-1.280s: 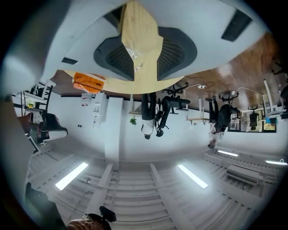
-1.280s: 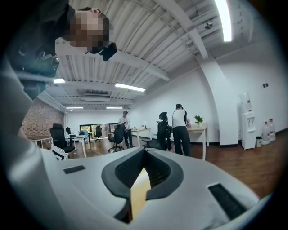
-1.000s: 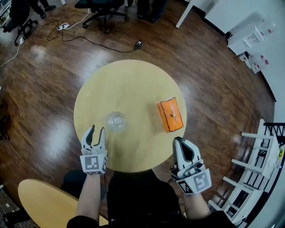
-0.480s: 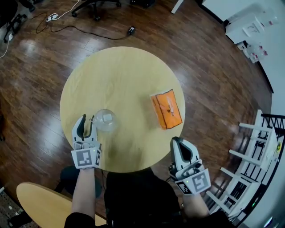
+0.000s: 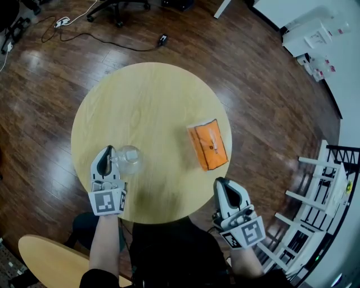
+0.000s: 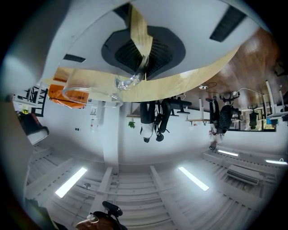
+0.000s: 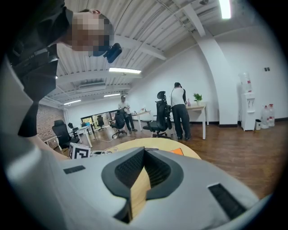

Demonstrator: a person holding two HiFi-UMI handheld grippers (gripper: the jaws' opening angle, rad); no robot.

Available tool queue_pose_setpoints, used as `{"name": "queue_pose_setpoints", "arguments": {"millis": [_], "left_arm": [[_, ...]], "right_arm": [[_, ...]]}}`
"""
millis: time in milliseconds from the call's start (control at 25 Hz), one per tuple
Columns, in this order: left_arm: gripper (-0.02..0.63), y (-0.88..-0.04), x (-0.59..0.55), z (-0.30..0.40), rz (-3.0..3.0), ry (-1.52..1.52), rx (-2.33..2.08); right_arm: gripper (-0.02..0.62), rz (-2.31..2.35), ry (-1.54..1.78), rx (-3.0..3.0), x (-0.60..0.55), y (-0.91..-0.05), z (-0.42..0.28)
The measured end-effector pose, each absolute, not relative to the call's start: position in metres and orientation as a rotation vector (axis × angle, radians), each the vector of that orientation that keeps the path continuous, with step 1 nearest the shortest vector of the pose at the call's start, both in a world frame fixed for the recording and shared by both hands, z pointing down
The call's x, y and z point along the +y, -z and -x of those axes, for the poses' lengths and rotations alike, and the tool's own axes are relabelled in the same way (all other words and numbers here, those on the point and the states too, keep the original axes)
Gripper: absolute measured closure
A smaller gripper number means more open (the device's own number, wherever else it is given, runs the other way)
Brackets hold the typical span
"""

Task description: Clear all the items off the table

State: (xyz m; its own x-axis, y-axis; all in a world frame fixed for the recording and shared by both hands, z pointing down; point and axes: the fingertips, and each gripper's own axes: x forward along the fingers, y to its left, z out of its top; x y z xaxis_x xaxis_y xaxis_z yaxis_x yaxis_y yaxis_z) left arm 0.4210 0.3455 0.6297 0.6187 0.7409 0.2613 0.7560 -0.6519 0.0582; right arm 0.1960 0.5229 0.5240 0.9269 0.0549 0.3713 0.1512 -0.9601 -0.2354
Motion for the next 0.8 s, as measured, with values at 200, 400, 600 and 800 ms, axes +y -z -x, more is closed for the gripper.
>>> {"name": "queue_pose_setpoints", "arguments": {"millis": [200,400,600,800], "left_arm": [[0.604,-0.628,0.339,-0.419,2.813,0.436,-1.276],[0.606,-0.618,0.325,-0.418,2.909,0.451,-1.266],[0.606,-0.579,0.308,-0.413,3.008,0.373,-1.222],[0.606,-0.532,0.279,-0.401,3.083,0.234,-1.090]], "right_arm": [[0.594,2.830,0.529,-0.126,0.519,-0.523,-0.203],[0.594,2.841,0.505,-0.087,0.514,-0.521,-0.204],[0.594,2.879,0.439,-0.037,0.516,-0.501,-0.205],[0.594,2.961,0.271,0.094,0.524,-0.465,-0.224]]}}
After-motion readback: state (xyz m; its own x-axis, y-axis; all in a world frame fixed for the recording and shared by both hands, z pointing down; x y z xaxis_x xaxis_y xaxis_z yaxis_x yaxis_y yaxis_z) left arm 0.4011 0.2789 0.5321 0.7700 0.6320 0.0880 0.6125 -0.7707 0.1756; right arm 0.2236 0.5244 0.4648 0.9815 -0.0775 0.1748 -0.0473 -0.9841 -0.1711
